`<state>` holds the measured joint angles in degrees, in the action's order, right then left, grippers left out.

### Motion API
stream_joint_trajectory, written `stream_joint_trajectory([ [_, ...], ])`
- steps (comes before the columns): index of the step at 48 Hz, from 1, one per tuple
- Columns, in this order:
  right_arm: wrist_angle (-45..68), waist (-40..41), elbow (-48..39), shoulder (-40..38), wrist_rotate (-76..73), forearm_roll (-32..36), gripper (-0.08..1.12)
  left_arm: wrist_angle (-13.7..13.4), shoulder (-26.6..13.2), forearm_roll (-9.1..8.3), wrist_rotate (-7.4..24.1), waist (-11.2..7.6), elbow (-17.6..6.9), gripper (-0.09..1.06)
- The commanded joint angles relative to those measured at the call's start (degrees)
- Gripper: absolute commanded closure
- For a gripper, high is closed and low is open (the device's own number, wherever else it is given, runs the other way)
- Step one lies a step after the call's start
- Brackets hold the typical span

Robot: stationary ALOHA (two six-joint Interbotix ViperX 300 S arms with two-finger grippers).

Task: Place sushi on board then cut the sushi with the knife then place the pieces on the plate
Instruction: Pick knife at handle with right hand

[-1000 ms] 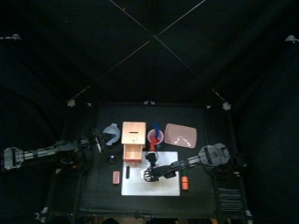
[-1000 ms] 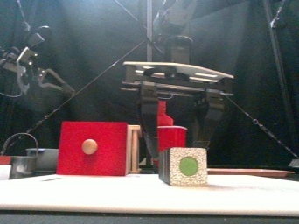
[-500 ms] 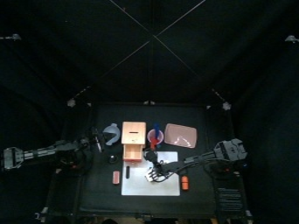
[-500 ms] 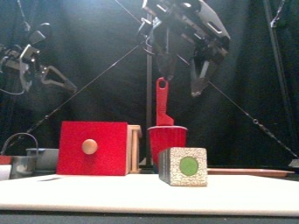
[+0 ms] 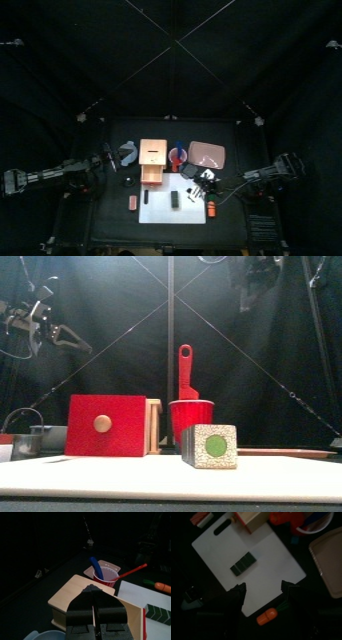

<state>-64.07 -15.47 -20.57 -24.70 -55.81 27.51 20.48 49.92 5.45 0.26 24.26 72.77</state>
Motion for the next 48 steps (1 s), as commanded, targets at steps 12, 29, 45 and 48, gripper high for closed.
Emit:
stream_joint_trajectory([
  [12,17.1,6.1,-14.0,-15.3,-0.1,7.2,0.14,0.3,-0.2,-0.18,0.0,1.23,-2.7,0.87],
  [29,7.0,4.7,-17.8,-16.9,3.3,-10.4,0.14,0.4,-0.2,0.00,-0.3,2.11,-3.1,0.87],
  [45,9.8,5.4,-12.0,-21.0,22.3,-13.2,0.14,0.4,-0.2,0.18,-0.3,2.20,-3.8,0.87],
  [48,16.1,6.3,-11.9,-22.0,25.1,-8.2,0.14,0.4,-0.2,0.18,-0.3,2.20,-4.0,0.87],
])
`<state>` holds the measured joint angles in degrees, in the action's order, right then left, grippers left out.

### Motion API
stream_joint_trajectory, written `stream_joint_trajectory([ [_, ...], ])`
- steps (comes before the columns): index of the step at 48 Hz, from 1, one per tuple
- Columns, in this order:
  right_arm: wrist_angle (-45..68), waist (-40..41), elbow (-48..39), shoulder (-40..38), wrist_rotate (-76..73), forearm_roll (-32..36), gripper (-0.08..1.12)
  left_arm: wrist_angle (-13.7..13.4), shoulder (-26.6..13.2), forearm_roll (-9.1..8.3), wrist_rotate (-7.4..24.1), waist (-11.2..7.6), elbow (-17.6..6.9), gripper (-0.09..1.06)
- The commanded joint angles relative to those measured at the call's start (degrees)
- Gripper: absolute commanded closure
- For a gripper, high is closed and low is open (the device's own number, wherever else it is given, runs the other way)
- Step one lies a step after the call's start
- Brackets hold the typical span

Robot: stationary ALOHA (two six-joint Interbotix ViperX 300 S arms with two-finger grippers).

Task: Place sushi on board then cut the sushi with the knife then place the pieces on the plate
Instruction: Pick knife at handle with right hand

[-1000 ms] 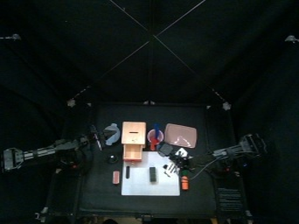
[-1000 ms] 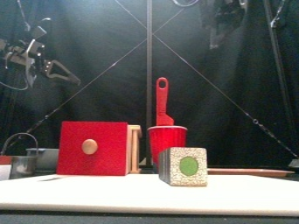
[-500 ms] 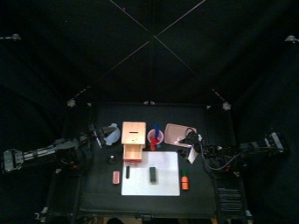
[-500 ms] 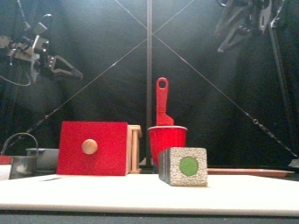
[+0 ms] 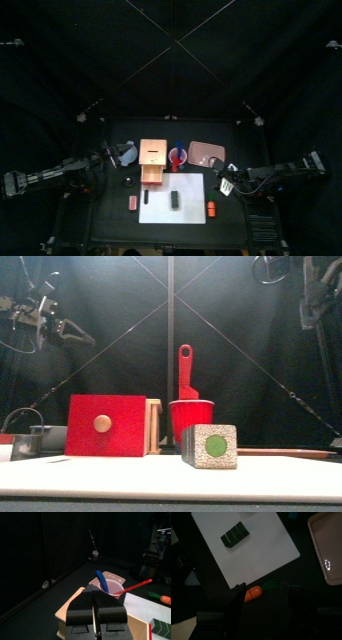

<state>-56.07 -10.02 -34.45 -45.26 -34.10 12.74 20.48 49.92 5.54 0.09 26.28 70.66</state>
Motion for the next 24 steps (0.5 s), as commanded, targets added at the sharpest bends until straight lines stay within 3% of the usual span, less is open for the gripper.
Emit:
stream_joint_trajectory([
  [1,9.7,1.2,1.8,-1.4,3.9,7.6,0.14,0.4,-0.2,0.09,-0.1,0.18,-2.0,0.87],
  [7,15.0,5.4,1.1,0.2,5.1,12.6,0.14,0.3,-0.2,0.09,0.0,0.18,-2.2,0.87],
  [16,15.5,8.2,-0.4,1.8,6.0,8.5,0.14,0.2,-0.2,0.09,0.0,0.35,-2.0,0.87],
  [24,22.4,14.0,-3.6,2.3,5.4,6.8,0.14,0.2,-0.2,0.09,0.0,0.62,-2.0,0.87],
])
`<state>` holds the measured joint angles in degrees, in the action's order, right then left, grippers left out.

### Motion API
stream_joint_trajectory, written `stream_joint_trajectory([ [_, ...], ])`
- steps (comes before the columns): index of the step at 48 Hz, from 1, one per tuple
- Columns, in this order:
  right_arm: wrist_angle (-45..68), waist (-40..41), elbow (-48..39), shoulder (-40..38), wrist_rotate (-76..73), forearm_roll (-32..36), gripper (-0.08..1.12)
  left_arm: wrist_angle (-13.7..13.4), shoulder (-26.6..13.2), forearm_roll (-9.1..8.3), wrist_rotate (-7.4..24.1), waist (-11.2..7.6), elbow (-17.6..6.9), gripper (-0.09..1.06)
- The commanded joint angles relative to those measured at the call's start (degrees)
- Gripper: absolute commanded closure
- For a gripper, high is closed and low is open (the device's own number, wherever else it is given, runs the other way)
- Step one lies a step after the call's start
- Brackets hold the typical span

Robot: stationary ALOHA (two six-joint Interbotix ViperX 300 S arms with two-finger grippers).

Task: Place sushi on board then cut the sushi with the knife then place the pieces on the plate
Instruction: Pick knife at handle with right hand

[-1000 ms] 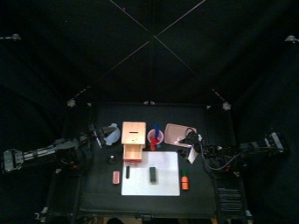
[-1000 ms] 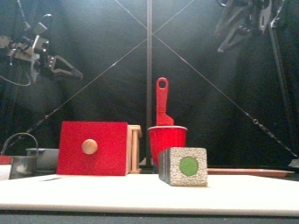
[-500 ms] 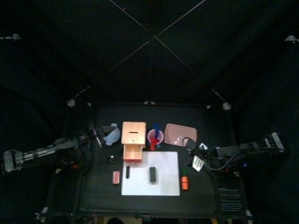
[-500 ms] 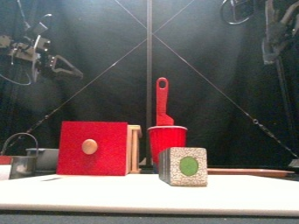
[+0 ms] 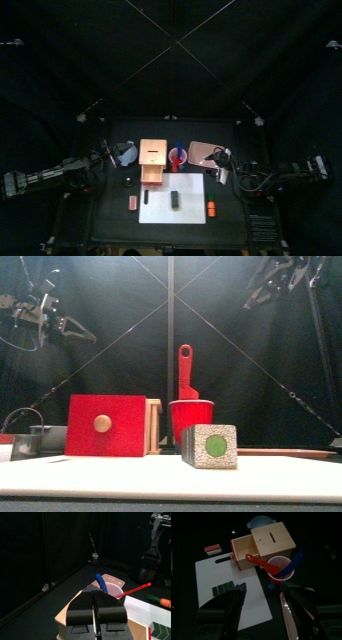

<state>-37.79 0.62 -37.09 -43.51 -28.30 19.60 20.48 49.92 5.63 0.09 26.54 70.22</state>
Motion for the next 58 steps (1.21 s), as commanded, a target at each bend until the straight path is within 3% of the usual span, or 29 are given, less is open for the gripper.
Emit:
stream_joint_trajectory([
  [1,5.0,4.2,-1.3,0.5,-0.5,-0.4,0.14,0.2,-0.2,0.00,0.0,0.26,-1.6,0.87],
  [11,8.7,10.7,-1.9,2.1,-1.1,-3.7,0.14,0.0,-0.2,-0.09,0.1,0.26,-1.0,0.87],
  [38,7.7,9.1,7.9,14.6,-0.7,1.0,0.14,-0.9,-0.2,-0.53,0.1,-0.09,0.2,0.87],
  [48,5.3,4.8,10.8,24.7,-0.8,-0.4,0.14,-1.1,-0.2,-0.70,0.3,0.09,1.1,0.87],
  [58,-0.4,1.3,19.4,34.8,0.7,-0.8,0.14,-1.0,-0.2,-1.76,0.3,0.26,1.8,0.87],
])
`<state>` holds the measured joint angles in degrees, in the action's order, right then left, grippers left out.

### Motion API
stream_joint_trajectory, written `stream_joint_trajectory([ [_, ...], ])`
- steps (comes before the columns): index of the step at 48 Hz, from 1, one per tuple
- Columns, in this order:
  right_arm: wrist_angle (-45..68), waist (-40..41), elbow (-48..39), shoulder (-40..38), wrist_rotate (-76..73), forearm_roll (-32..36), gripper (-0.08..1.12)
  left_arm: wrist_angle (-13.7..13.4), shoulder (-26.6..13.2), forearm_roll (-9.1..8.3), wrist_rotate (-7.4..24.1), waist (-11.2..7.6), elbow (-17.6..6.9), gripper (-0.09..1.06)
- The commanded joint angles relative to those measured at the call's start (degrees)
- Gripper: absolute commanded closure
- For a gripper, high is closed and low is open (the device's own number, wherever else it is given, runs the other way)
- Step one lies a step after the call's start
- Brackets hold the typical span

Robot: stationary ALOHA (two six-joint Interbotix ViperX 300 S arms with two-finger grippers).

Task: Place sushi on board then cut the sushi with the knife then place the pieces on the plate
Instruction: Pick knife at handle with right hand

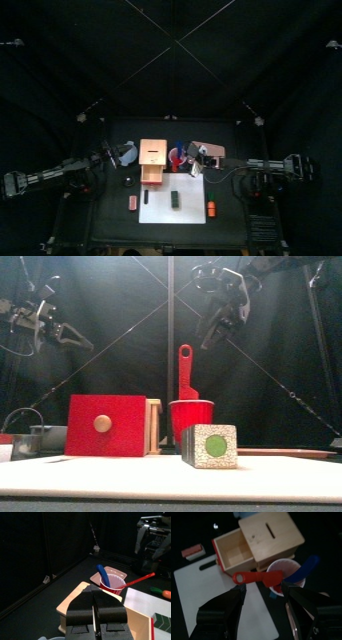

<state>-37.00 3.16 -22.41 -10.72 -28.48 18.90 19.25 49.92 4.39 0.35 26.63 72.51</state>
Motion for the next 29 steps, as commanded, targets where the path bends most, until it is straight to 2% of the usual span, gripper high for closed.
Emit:
stream_joint_trajectory([
  [1,-1.3,-1.5,5.7,2.9,1.3,-0.3,0.14,0.3,-0.2,-0.53,0.0,0.18,-0.3,0.87],
  [16,-15.7,-1.7,14.5,12.8,2.5,0.4,0.14,0.3,-0.2,-0.53,0.0,0.18,0.9,0.87],
  [29,-26.6,-0.2,20.2,17.2,2.6,2.0,0.14,0.3,-0.2,-0.53,0.0,0.18,1.2,0.87],
])
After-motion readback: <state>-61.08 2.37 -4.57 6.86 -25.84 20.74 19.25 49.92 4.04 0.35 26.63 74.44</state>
